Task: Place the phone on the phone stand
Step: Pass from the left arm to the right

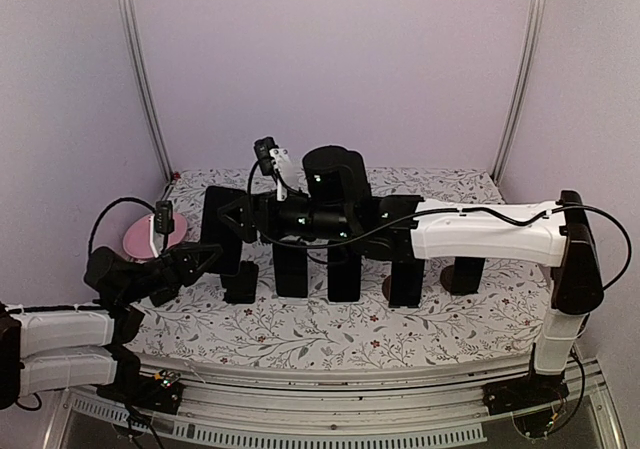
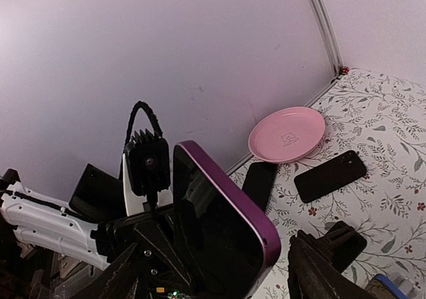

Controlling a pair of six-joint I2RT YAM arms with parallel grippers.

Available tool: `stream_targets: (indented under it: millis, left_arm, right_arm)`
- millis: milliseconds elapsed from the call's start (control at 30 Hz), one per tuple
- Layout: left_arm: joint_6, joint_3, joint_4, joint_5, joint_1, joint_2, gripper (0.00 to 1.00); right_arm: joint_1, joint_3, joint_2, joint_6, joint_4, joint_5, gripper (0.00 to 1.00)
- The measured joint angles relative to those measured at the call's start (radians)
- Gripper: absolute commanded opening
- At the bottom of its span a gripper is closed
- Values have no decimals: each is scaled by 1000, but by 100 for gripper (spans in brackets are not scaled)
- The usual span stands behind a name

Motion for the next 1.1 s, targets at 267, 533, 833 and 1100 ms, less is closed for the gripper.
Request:
stream_targets:
  millis: [267,533,833,1100]
  left_arm:
    - [-54,0,85,55,5,18,0]
    - [-92,0,142,101,6,33,0]
    - [-103,2,178,119,6,40,51]
    - [-6,2,-106,-56,8,-154,76]
  right_arm:
    - [-34,-18,-15,-24,79,-196,46]
    - [-59,-22,-17,-11,108,-293,13]
    - [-70,-22,-18,-32,128,-371,2]
    - [-68,-20,-13,-126,105,-377,2]
